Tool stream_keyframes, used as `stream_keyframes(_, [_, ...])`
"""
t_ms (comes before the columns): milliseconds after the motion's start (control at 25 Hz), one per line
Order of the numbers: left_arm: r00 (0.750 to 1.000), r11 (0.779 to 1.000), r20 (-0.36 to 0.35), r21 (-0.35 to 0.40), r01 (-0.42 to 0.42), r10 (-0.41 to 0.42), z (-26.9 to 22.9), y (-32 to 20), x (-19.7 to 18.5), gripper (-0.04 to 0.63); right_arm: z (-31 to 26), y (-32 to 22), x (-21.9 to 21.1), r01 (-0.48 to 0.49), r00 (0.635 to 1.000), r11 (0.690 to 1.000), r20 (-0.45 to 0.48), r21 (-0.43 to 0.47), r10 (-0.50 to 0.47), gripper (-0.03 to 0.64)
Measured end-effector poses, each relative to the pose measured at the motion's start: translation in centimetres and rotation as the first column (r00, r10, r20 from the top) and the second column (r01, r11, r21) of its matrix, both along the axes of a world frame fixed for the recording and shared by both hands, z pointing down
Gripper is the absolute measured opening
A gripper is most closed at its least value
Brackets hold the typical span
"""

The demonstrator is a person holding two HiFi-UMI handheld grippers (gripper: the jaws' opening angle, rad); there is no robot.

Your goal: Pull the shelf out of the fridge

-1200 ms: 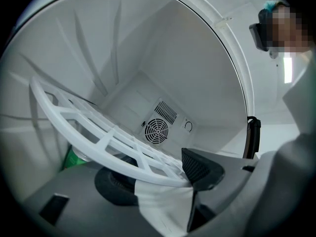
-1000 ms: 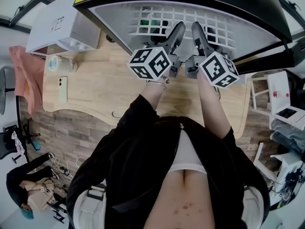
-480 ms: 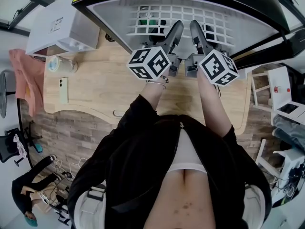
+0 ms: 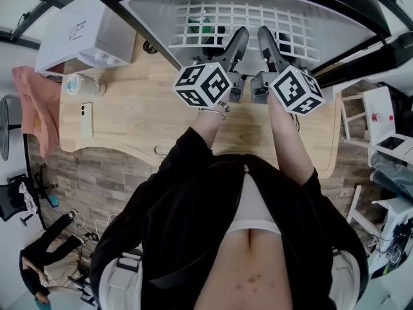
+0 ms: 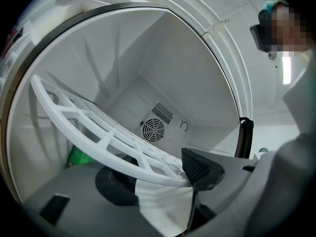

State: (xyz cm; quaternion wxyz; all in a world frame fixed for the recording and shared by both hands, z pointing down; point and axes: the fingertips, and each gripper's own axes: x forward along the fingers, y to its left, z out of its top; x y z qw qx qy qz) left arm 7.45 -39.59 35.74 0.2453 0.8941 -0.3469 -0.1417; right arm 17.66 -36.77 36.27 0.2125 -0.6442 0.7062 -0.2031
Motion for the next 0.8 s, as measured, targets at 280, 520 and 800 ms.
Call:
stream_keyframes(280, [1.000, 1.000, 0.005, -0.003, -0.007, 0.007, 0.1, 0.6, -0.2, 0.270, 0.2, 0.7, -0.2, -0.005, 1.000, 1.000, 0.007, -0.008, 0.005, 0.256])
stream_keyframes(520, [1.000, 1.000, -0.003, 0.001, -0.010, 0.010, 0.0, 1.1, -0.4, 0.270, -0.1, 1.1, -0.3, -0.015, 1.000, 1.000, 0.006, 0.003, 0.015, 0.255])
stream_keyframes(800, [1.000, 1.000, -0.013, 0.005, -0.009, 0.009, -0.1, 1.7, -0.5, 0.270, -0.1, 1.7, -0.4, -0.018, 1.000, 1.000, 0.001, 0.001, 0.018, 0.255])
